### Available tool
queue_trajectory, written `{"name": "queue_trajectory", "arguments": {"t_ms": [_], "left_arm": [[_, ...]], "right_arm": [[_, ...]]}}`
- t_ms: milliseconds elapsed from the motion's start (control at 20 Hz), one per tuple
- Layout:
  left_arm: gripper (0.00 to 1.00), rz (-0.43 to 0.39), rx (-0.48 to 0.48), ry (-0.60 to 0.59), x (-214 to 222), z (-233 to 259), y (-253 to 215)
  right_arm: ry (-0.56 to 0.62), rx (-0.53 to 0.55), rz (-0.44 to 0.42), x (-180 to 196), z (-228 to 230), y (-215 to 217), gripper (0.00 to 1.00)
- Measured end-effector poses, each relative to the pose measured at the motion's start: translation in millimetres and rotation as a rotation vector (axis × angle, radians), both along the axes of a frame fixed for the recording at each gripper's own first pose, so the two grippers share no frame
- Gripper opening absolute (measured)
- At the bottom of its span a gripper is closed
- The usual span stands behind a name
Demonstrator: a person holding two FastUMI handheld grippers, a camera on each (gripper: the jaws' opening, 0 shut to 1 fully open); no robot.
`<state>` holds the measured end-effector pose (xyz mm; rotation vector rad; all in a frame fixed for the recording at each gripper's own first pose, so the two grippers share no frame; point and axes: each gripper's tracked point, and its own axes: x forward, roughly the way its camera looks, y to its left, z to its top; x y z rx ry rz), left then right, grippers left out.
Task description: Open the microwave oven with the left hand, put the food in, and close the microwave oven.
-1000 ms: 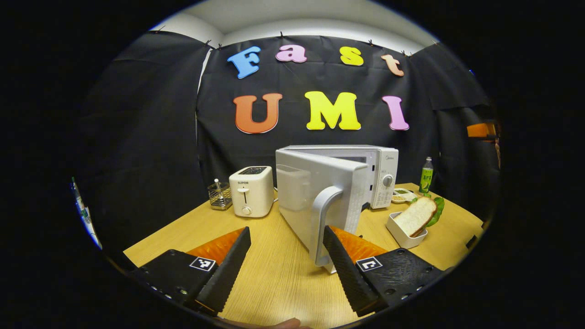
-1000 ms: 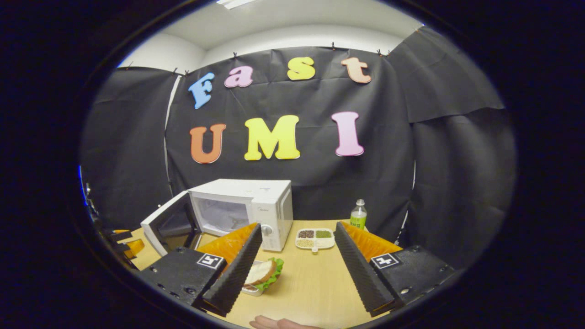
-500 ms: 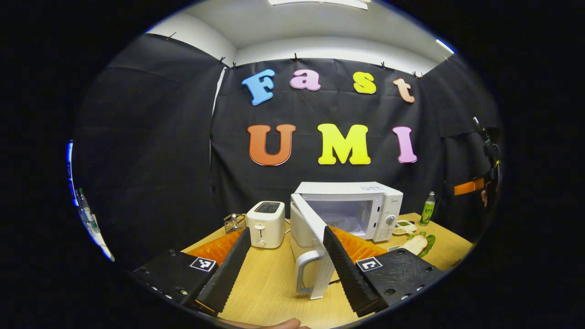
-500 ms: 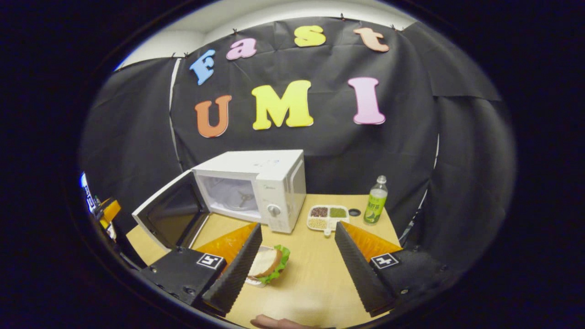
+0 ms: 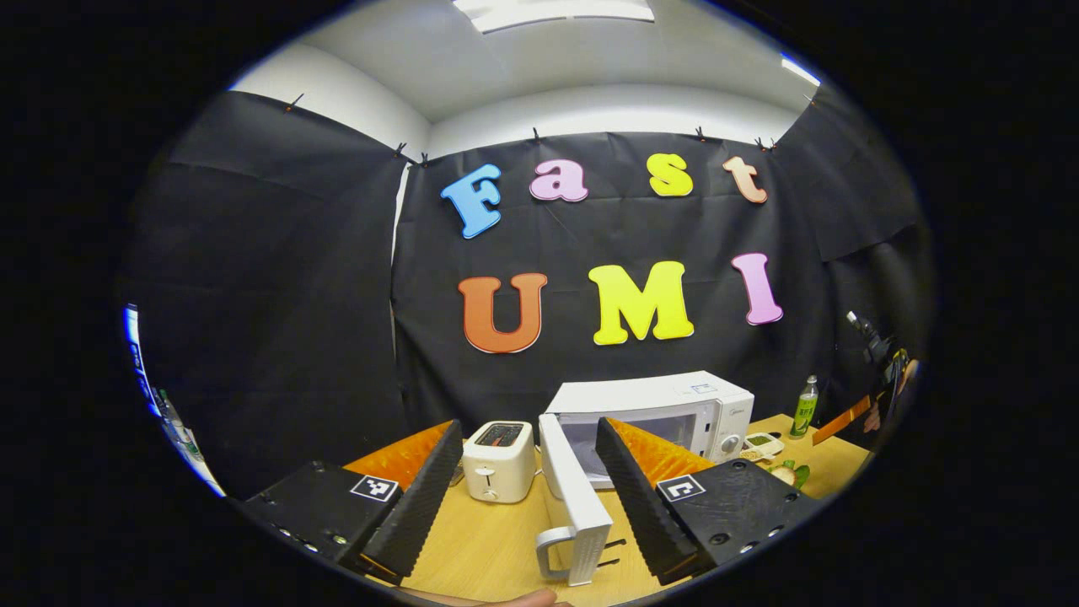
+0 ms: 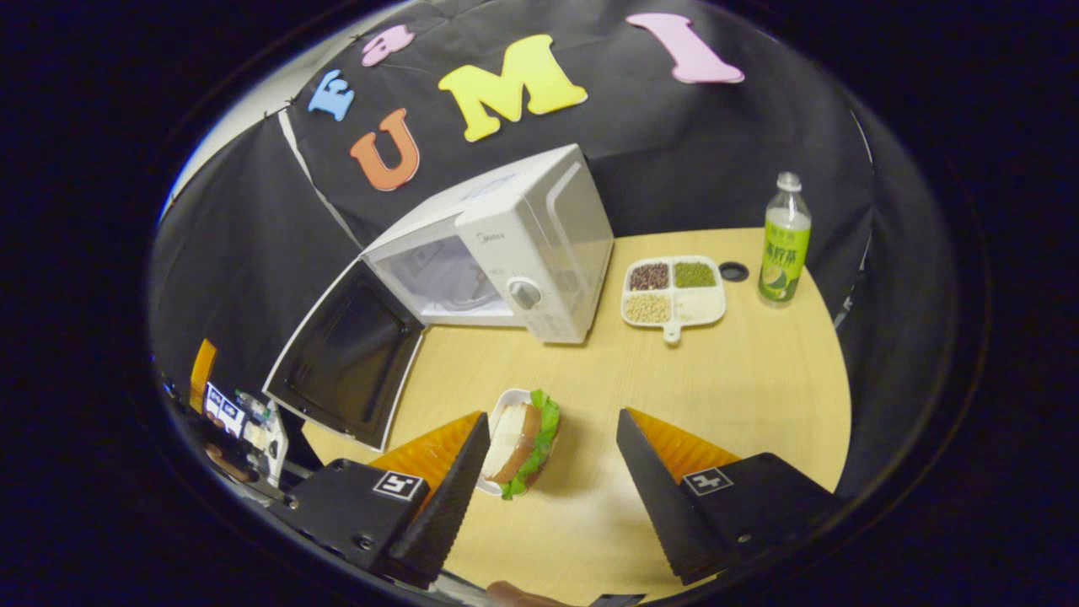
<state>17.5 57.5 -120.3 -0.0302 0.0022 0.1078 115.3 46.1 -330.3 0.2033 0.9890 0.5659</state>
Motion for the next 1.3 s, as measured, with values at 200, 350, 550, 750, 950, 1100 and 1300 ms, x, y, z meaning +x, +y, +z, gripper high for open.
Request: {"name": "queue_trajectory", "arguments": {"t_ms": [200,350,550,750,950,1100,1300], "left_arm": [[0.95,-0.104,-0.069,0.004,9,2,-39],[0.95,-0.140,-0.073,-0.008,9,8,-44],[0.96,-0.114,-0.062,-0.025,5,10,-38],[0.96,-0.105,-0.054,-0.033,-4,10,-26],[0.96,-0.113,-0.089,-0.020,-11,3,-11],[0.96,-0.113,-0.102,-0.009,-16,-5,4],[0.95,-0.108,-0.104,-0.005,-21,-17,21]], "right_arm": [[0.284,0.181,0.025,-18,-34,19,0.92],[0.403,0.284,-0.020,-12,-47,29,0.87],[0.529,0.342,-0.071,-21,-59,38,0.39],[0.304,0.224,0.004,-19,-36,31,0.22],[0.138,0.179,0.065,-33,13,44,0.22],[-0.009,0.099,0.109,-40,36,55,0.31],[-0.149,-0.032,0.171,-58,50,77,0.31]]}}
